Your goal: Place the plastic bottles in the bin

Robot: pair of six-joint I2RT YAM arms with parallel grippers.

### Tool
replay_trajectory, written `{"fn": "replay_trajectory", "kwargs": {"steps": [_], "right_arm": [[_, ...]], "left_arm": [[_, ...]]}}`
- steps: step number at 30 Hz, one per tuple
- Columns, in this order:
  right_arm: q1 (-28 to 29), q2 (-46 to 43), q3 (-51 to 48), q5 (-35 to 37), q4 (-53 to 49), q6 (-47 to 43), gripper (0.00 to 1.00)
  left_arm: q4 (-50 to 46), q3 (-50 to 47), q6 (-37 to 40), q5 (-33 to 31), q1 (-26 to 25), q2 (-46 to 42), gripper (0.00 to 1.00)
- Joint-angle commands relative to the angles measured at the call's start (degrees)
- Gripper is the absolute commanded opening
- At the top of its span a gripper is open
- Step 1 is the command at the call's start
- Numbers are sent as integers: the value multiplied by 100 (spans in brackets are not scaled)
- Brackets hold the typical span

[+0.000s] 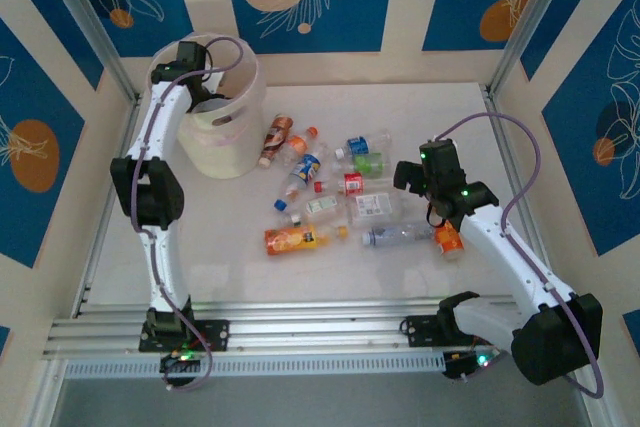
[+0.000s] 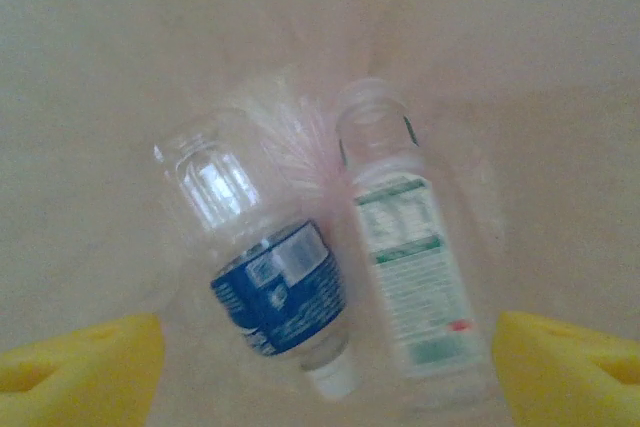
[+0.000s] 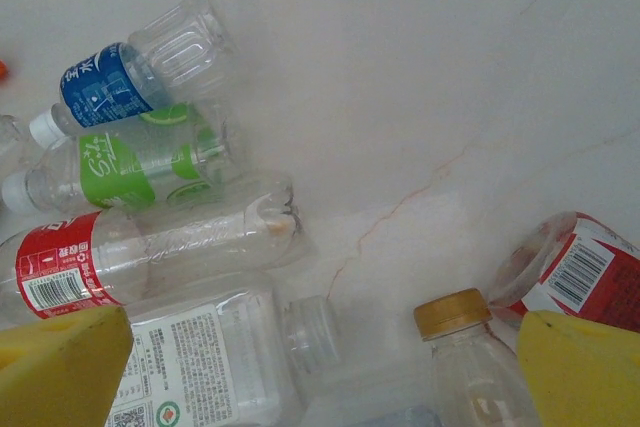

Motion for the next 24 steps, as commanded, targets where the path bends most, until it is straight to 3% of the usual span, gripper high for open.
{"fn": "replay_trajectory", "kwargs": {"steps": [1,9,13,19,24], "right_arm": [[48,19,162,103,9,92,99],[48,9,189,75,15,64,99],[52,-5,171,58,17,74,99],[57,-23,180,57,24,65,99],[57,-33,153,127,42,117,99]], "left_arm": [[-194,275,-34,12,71,-60,86],[-154,422,-300,-136,71,-623,90],[-38,432,-536,-67,71,-1107,99],[61,354,-855,75,54,-1864,100],[448,-386,-1023,190,-46,-2794,99]]}}
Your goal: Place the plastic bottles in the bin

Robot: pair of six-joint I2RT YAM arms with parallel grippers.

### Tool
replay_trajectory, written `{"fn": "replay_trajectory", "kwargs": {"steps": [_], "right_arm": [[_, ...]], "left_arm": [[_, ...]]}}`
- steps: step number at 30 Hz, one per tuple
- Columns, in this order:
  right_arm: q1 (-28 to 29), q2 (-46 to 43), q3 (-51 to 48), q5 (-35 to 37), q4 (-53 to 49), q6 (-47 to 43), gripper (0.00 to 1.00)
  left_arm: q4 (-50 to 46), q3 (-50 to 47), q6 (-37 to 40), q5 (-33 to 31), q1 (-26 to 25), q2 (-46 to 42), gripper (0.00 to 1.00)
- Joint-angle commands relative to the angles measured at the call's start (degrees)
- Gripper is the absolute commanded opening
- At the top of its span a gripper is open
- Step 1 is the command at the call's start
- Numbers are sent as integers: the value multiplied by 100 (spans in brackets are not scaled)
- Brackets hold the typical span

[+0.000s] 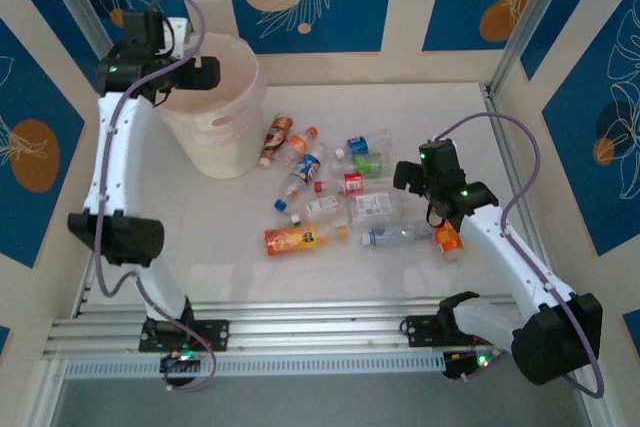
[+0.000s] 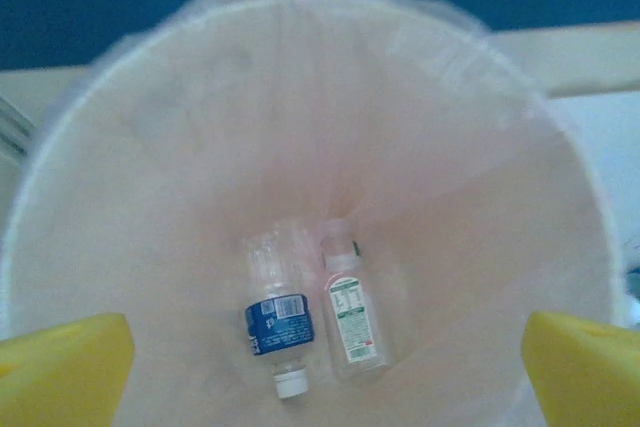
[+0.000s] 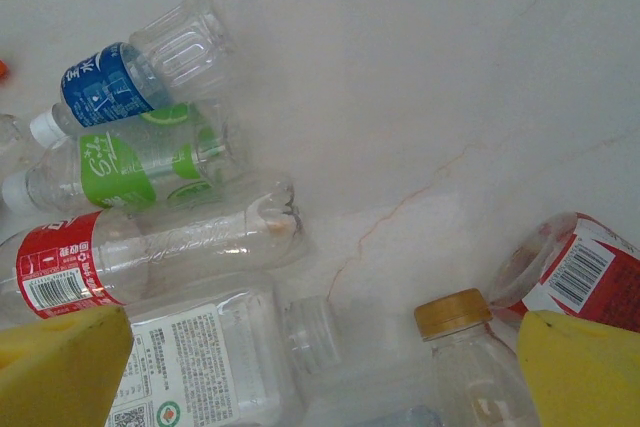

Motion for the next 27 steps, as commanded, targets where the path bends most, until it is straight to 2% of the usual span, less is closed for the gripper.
{"fn": "replay_trajectory", "kwargs": {"steps": [1,6,14,19,27], "right_arm": [[35,-32,145,116,40,124,99],[42,-6,136,114,40,192,99],[45,-30,152,131,-47,271,99],[45,-50,171,122,-101,357,99],[52,-75,171,91,-162,533,99]], "left_arm": [[315,-559,-226,162,-81,-654,99],[768,-1764,-393,86,-535,-1751,99],[1032,-3455,-620,-381,-1710,-2990,100],[944,-4097,-830,-531,-2316,-3103,97],[1367,-4815,-1125,-1402,-3440,-2607,94]]}}
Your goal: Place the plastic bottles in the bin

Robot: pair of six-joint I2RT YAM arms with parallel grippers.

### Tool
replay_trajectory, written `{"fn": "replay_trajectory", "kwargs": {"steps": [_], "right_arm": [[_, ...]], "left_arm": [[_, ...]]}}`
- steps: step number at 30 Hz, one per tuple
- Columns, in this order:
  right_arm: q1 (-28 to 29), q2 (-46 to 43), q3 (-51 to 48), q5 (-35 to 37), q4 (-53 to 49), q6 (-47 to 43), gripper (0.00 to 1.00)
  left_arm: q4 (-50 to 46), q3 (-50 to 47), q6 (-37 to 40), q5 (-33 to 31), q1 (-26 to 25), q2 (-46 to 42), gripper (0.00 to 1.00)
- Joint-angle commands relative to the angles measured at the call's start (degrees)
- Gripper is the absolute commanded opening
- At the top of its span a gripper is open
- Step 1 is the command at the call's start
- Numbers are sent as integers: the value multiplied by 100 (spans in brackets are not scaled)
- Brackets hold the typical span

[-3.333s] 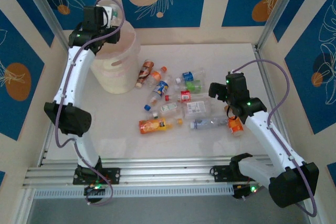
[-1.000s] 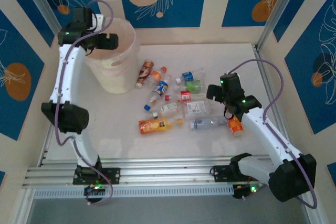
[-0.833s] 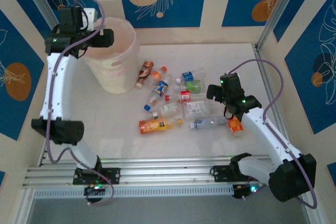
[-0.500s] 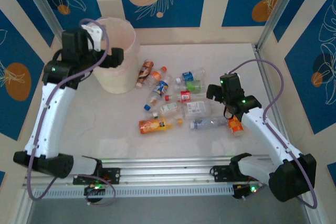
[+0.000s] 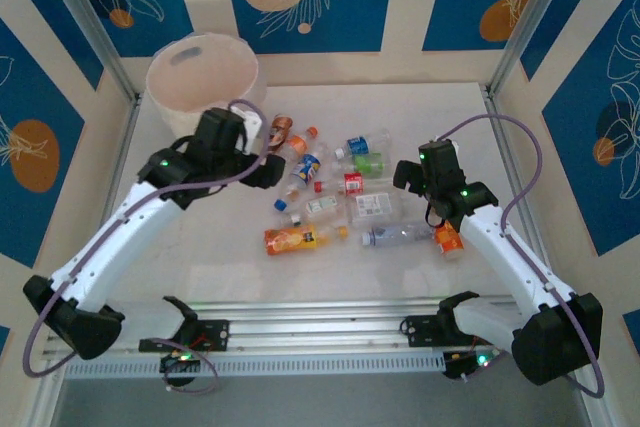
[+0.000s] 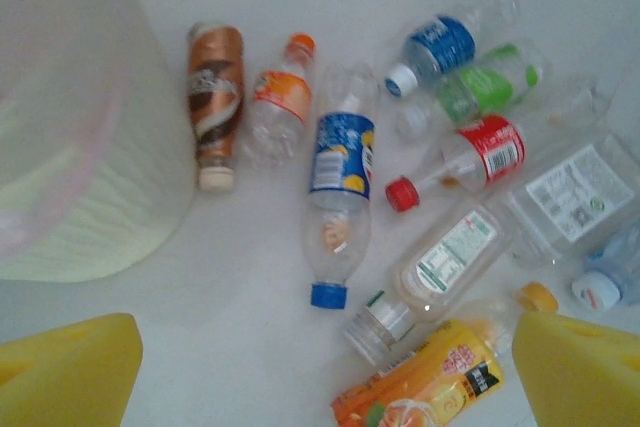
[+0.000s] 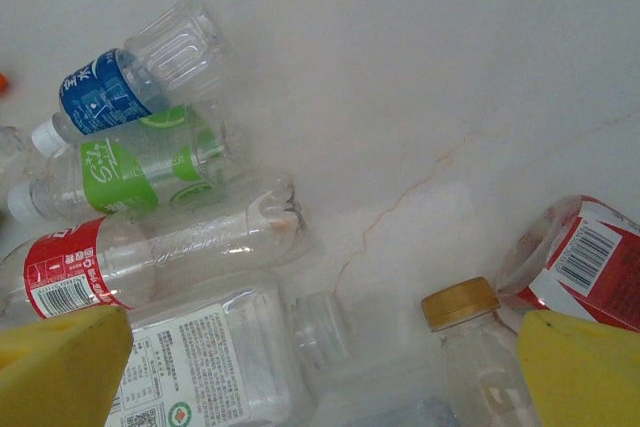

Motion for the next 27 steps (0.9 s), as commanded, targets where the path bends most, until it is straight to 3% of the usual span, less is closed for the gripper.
{"fn": "replay_trajectory", "kwargs": {"steps": [1,9,20,27], "right_arm": [[37,-78,173,71,-115,208,99],[37,-82,194,121,-226,239,99],[37,-274,99,294,-384,291,99],[37,-328,67,386,-460,289,99]], "left_arm": [[382,-294,-318,-525,-268,278,93],[1061,-658,-584,-506,-323,1325,90],[1135,147,-474,-601,-225,3176,89],[1153,746,-388,-502,-118,3862,88]]}}
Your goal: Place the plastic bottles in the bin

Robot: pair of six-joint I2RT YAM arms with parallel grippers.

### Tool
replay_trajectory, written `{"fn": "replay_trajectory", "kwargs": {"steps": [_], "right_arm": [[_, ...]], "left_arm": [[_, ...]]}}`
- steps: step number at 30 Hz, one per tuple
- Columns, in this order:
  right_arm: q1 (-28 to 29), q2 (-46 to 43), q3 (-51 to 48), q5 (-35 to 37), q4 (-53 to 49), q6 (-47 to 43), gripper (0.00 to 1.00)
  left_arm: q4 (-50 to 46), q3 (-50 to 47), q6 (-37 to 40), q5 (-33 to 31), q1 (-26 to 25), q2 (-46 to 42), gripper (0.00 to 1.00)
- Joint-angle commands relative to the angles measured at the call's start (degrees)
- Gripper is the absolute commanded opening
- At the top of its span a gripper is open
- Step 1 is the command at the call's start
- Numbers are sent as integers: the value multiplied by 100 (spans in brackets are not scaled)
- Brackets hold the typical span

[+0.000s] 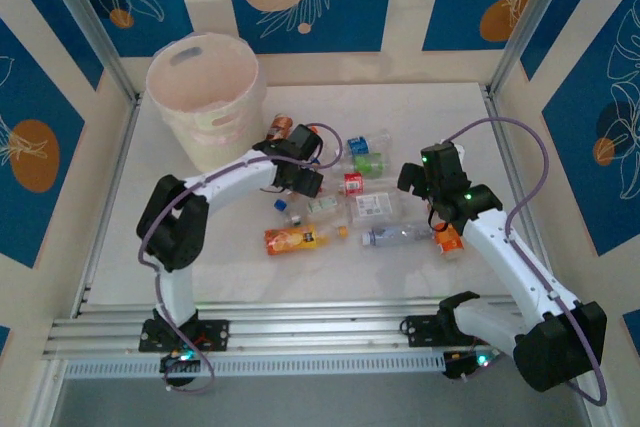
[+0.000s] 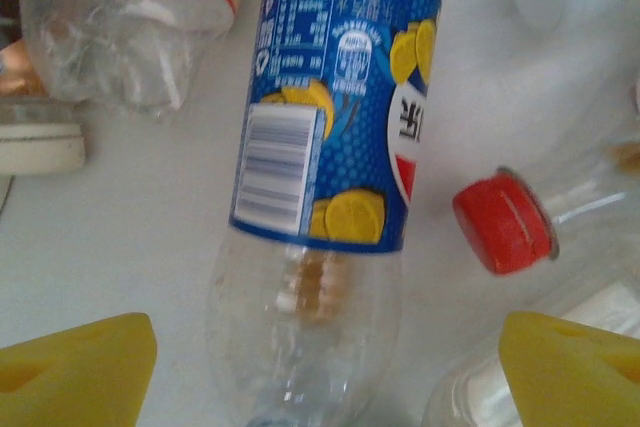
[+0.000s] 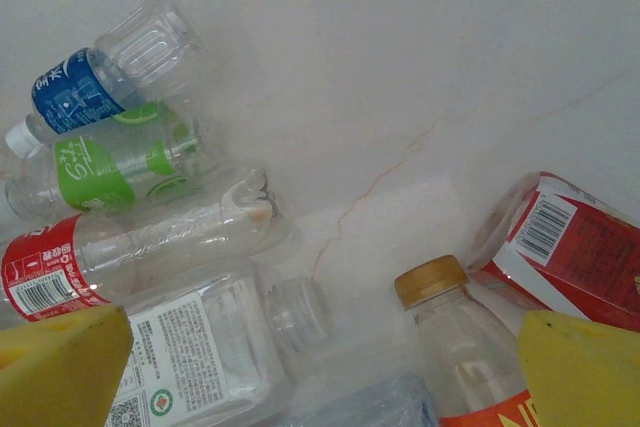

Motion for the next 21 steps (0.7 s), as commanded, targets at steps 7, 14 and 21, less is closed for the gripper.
{"fn": "replay_trajectory", "kwargs": {"steps": [7,14,21], "right_arm": [[37,-91,39,186,-68,118,99],[37,-73,30,195,-39,90,99],[37,-64,0,230,-31,88,99]], "left_arm": [[-74,847,215,89,227,668,84],[-197,1252,316,196,314,1070,76],[-244,1329,333,374,322,1263,71]]}}
